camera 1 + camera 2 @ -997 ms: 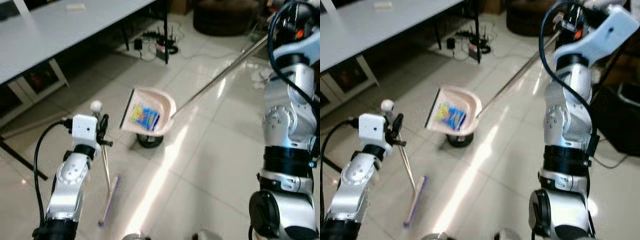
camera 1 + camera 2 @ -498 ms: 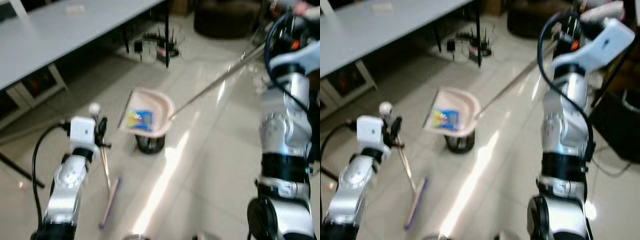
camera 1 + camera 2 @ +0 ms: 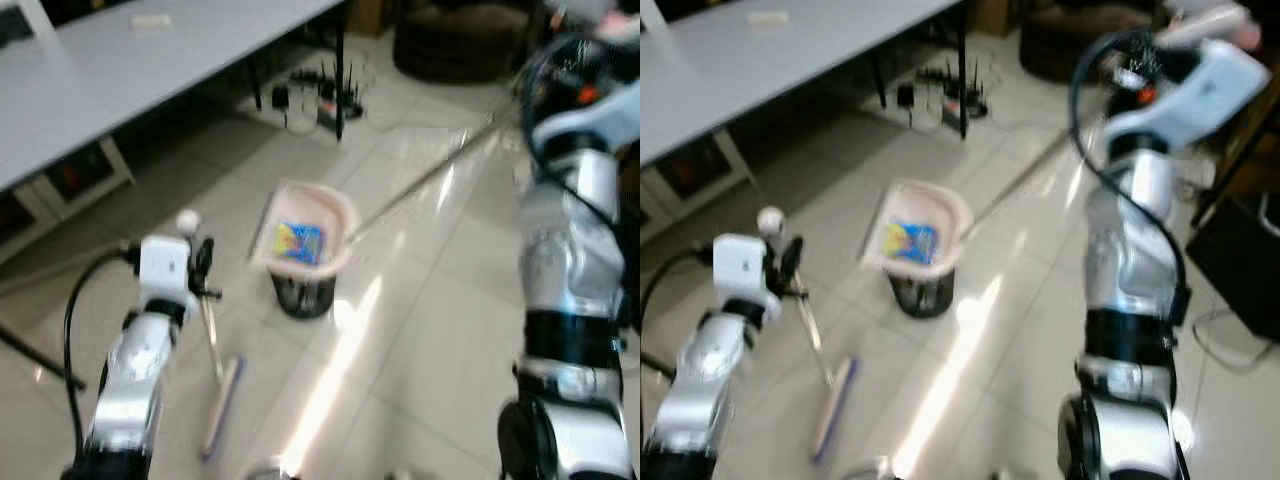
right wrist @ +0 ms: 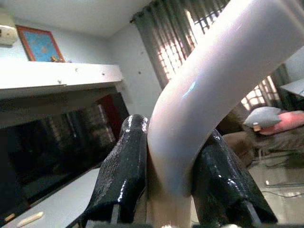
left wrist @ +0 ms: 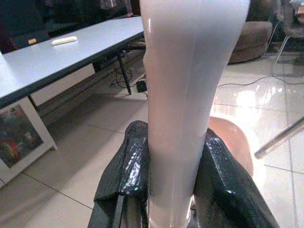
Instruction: Sweep floor
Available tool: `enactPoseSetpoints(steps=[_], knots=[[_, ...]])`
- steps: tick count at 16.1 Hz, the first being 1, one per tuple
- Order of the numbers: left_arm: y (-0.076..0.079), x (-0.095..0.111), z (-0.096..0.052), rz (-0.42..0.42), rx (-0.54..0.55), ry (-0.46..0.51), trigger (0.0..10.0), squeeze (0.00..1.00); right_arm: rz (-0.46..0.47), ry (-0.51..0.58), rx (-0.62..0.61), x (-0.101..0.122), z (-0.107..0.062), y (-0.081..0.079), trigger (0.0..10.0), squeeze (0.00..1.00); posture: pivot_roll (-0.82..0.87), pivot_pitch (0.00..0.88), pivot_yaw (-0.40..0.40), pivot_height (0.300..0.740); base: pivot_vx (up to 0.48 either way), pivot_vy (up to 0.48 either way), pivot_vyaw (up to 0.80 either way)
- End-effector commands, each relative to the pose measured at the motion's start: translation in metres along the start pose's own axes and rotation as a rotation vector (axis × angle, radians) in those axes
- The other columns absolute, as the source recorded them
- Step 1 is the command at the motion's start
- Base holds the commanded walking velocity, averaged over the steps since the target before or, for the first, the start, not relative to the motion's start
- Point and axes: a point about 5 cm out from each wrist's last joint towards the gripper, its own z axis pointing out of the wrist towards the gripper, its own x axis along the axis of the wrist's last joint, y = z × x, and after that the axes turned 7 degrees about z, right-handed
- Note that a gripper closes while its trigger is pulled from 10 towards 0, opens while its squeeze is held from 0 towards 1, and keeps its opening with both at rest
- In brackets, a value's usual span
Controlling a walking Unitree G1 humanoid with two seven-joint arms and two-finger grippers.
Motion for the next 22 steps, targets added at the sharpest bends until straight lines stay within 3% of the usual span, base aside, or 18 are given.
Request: enactPoseSetpoints(steps=[1,4,6,22], knots=[[0.0000,0.0097,0.0030,0.009,-0.001,0.040,10.0,0.00,-0.005,0.067,0.011,0.0174,0.0042,-0.0021,10.0,0.00,0.03,0.066,0.060,0.740,0.409,0.000,0.00],[-0.0001,0.0098,0.0034,0.008,-0.002,0.041,10.0,0.00,-0.002,0.070,0.003,0.0171,0.0044,-0.0017,10.0,0.00,0.03,0.065,0.062,0.740,0.410,0.000,0.67],[-0.0005,0.0106,0.0038,0.010,-0.002,0.043,10.0,0.00,0.034,0.086,-0.012,0.0184,0.0036,0.0002,10.0,0.00,0.03,0.064,0.065,0.740,0.409,0.000,0.00],[0.0023,0.0102,0.0048,0.010,-0.030,0.041,10.0,0.00,0.050,0.079,-0.027,0.0182,0.0006,0.0038,10.0,0.00,0.04,0.071,0.070,0.740,0.399,0.000,-0.11]])
